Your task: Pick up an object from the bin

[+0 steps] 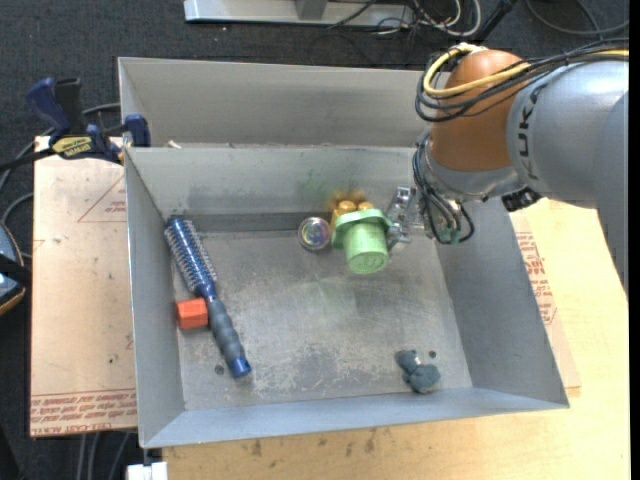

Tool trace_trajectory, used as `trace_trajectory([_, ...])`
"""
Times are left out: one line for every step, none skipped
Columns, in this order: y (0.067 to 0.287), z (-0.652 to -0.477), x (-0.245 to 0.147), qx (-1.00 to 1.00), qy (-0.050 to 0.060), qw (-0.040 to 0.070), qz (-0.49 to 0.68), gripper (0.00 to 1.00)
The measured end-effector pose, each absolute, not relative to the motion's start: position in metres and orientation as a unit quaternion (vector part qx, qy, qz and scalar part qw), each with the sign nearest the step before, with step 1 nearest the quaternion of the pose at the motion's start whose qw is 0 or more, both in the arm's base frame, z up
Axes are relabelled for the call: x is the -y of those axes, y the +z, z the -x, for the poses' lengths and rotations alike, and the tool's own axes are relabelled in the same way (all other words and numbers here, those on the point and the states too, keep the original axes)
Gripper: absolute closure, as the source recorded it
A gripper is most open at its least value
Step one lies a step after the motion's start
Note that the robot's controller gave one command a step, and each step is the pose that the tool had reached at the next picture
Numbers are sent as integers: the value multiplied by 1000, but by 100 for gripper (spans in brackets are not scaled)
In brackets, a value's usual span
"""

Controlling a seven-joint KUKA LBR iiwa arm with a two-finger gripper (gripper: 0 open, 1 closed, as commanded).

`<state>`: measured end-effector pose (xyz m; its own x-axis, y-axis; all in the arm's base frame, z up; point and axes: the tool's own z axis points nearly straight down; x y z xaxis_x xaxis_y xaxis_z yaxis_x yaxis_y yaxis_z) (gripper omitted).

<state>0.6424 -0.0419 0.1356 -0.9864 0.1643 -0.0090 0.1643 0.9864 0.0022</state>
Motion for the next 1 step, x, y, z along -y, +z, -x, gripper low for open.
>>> trace_trajectory([230,-637,34,-1000,0,5,-7,100])
